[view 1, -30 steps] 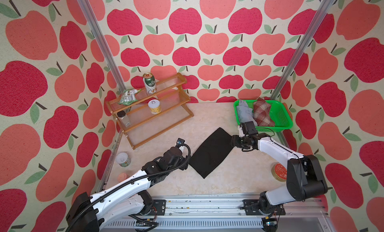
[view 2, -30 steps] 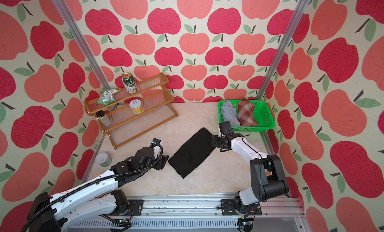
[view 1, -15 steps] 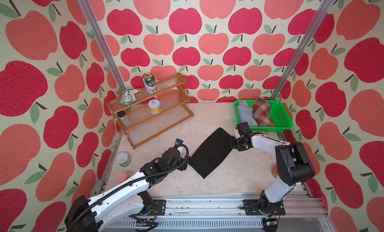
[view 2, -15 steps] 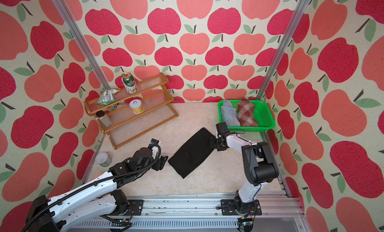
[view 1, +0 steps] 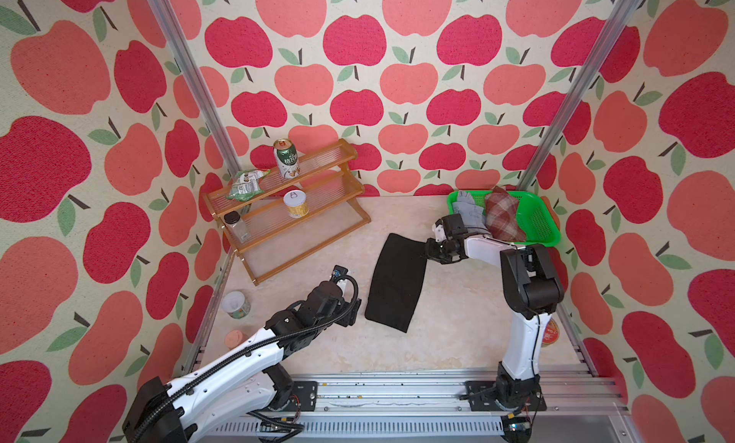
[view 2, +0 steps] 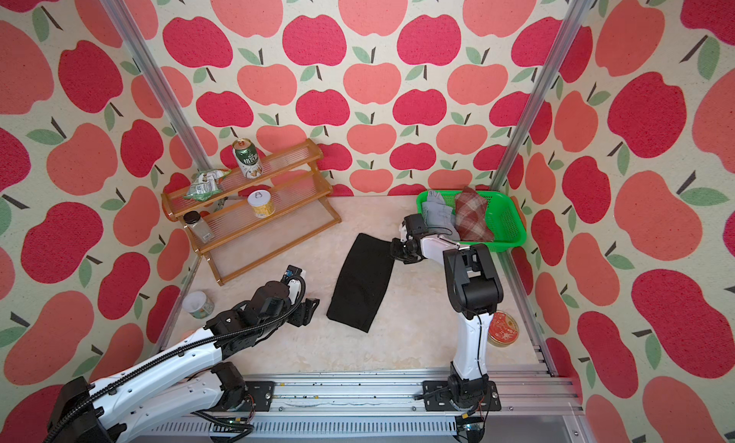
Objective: Roll up the skirts
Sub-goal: Adjust the skirt at the center of the board.
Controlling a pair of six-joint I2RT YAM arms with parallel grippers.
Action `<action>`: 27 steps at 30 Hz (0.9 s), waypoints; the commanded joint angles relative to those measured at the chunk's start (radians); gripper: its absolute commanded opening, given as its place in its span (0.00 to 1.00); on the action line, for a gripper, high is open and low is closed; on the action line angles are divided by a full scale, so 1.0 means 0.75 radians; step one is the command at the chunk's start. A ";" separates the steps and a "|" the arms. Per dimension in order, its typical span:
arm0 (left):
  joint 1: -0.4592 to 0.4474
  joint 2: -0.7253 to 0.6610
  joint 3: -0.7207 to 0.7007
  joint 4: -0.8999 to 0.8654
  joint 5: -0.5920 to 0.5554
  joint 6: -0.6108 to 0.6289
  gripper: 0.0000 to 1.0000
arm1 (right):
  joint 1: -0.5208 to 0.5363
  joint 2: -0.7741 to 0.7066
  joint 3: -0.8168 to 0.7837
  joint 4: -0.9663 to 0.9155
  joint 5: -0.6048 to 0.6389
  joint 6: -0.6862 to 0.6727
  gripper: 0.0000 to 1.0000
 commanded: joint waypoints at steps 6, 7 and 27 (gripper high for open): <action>0.089 0.206 0.048 -0.013 0.331 0.046 0.74 | 0.059 0.308 0.512 -0.011 -0.304 -0.021 0.43; 0.094 0.253 0.063 0.005 0.369 0.046 0.74 | 0.061 0.314 0.549 0.000 -0.326 -0.007 0.44; -0.098 1.119 0.462 0.256 0.534 0.040 0.60 | -0.185 -0.750 -0.247 0.246 -0.274 0.085 0.57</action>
